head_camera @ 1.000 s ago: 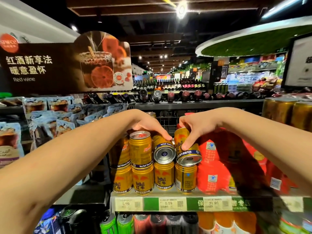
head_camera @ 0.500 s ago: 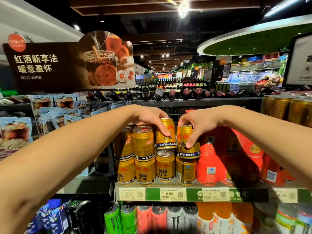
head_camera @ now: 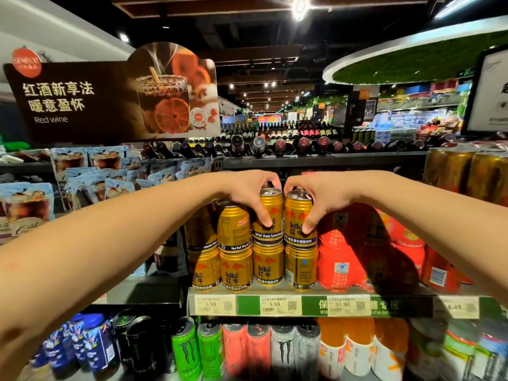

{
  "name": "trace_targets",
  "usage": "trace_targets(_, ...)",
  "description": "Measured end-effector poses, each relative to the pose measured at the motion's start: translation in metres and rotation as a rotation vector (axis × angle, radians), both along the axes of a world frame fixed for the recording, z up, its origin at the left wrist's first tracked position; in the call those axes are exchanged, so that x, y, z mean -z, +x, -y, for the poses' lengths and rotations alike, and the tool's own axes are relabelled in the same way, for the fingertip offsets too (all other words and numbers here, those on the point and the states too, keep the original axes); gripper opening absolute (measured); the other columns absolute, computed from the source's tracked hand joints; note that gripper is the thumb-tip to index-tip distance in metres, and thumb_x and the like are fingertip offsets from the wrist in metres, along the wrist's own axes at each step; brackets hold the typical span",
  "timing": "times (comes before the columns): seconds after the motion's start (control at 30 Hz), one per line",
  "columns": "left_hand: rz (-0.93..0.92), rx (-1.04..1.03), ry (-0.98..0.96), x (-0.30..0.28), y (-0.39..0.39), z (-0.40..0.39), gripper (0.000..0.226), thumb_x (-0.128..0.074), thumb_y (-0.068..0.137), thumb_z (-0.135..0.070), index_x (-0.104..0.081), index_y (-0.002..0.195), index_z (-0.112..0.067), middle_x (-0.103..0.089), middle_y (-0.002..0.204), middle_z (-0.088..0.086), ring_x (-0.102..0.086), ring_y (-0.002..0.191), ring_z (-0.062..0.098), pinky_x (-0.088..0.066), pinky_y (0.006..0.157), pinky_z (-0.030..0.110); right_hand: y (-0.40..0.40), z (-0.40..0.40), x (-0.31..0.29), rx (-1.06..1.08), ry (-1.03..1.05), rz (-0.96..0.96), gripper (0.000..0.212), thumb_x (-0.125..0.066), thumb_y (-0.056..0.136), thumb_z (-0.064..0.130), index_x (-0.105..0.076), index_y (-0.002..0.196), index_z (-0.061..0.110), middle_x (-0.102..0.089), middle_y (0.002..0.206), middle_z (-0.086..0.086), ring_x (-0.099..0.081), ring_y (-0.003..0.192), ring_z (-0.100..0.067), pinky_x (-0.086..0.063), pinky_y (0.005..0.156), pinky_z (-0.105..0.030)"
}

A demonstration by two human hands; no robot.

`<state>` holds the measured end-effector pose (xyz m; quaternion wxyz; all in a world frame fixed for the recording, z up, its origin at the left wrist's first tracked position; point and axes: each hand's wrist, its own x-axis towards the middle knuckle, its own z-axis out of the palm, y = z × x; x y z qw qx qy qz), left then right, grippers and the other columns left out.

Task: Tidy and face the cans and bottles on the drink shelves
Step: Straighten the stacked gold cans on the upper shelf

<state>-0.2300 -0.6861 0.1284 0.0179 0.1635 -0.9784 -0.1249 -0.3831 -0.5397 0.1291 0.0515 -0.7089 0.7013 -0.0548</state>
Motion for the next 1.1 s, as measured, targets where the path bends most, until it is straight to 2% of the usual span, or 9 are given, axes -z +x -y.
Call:
trace_targets(0.1,0.013,0.009,-0.057,0.001,-0.001,-0.004,0.079,-0.094,0.063,-0.033,-0.049,0.125,-0.02,-0.061,0.115,-0.004,-0.06,0.104,0.017,-0.05,0.093,0.033,0.001,-0.001,0.002,0.014,0.029,-0.024,0.081,-0.093,0.064,0.032,-0.045,0.13,0.025,-0.058,0.121,0.005,-0.057,0.111,-0.018,-0.049,0.094,-0.035)
trace_targets(0.23,0.032,0.022,-0.102,0.004,-0.005,-0.006,0.084,-0.094,0.062,-0.035,-0.046,0.128,-0.022,-0.053,0.128,-0.002,-0.053,0.114,0.018,-0.045,0.101,0.034,0.001,-0.003,0.005,0.02,0.025,-0.022,0.083,-0.092,0.065,0.031,-0.043,0.132,0.027,-0.052,0.113,0.013,-0.053,0.106,-0.011,-0.041,0.075,-0.019)
trace_targets(0.37,0.069,0.012,-0.086,0.003,-0.005,-0.006,0.082,-0.095,0.061,-0.031,-0.047,0.127,-0.02,-0.06,0.12,-0.002,-0.058,0.109,0.019,-0.049,0.1,0.037,0.0,-0.004,0.006,0.034,0.036,-0.035,0.087,-0.091,0.067,0.031,-0.04,0.137,0.027,-0.05,0.119,0.011,-0.052,0.111,-0.014,-0.037,0.085,-0.025)
trace_targets(0.57,0.119,-0.016,-0.078,0.001,-0.004,-0.009,0.078,-0.095,0.061,-0.028,-0.045,0.121,-0.023,-0.062,0.11,-0.006,-0.061,0.105,0.02,-0.051,0.096,0.038,0.003,-0.005,0.005,0.056,0.06,-0.063,0.091,-0.09,0.07,0.031,-0.034,0.143,0.031,-0.048,0.125,0.008,-0.05,0.112,-0.016,-0.038,0.087,-0.028)
trace_targets(0.67,0.133,-0.017,-0.112,0.0,-0.002,-0.012,0.08,-0.095,0.06,-0.03,-0.043,0.12,-0.026,-0.059,0.119,-0.002,-0.059,0.108,0.021,-0.051,0.095,0.039,0.003,-0.005,0.009,0.051,0.049,-0.057,0.092,-0.09,0.07,0.029,-0.034,0.142,0.028,-0.048,0.122,0.009,-0.051,0.113,-0.016,-0.039,0.088,-0.028)
trace_targets(0.8,0.113,-0.023,-0.092,0.001,0.002,-0.016,0.08,-0.095,0.06,-0.028,-0.046,0.123,-0.023,-0.061,0.118,-0.002,-0.061,0.106,0.02,-0.053,0.093,0.037,0.002,-0.007,0.011,0.036,0.02,-0.055,0.092,-0.09,0.069,0.03,-0.035,0.144,0.029,-0.048,0.134,0.0,-0.049,0.119,-0.02,-0.043,0.099,-0.034)
trace_targets(0.9,0.097,-0.041,-0.103,0.003,0.004,-0.018,0.085,-0.095,0.061,-0.031,-0.045,0.129,-0.024,-0.062,0.118,-0.001,-0.062,0.106,0.021,-0.052,0.094,0.035,0.003,-0.009,0.012,0.039,0.017,-0.034,0.093,-0.089,0.071,0.028,-0.034,0.146,0.029,-0.046,0.135,0.002,-0.047,0.12,-0.018,-0.04,0.096,-0.029)
trace_targets(1.0,0.088,-0.059,-0.098,0.003,0.006,-0.02,0.097,-0.094,0.062,-0.033,-0.039,0.14,-0.025,-0.058,0.13,0.002,-0.061,0.113,0.022,-0.049,0.096,0.032,0.002,-0.012,0.014,0.047,0.004,-0.021,0.097,-0.089,0.072,0.027,-0.031,0.149,0.022,-0.047,0.142,0.001,-0.048,0.123,-0.017,-0.037,0.095,-0.025)
trace_targets(1.1,0.044,-0.069,-0.1,0.002,0.011,-0.022,0.11,-0.093,0.062,-0.04,-0.03,0.15,-0.027,-0.049,0.143,0.004,-0.06,0.121,0.029,-0.048,0.102,0.035,0.002,-0.018,0.014,0.057,-0.016,-0.003,0.11,-0.09,0.069,0.031,-0.022,0.154,0.018,-0.039,0.154,-0.001,-0.043,0.136,-0.02,-0.036,0.108,-0.028)
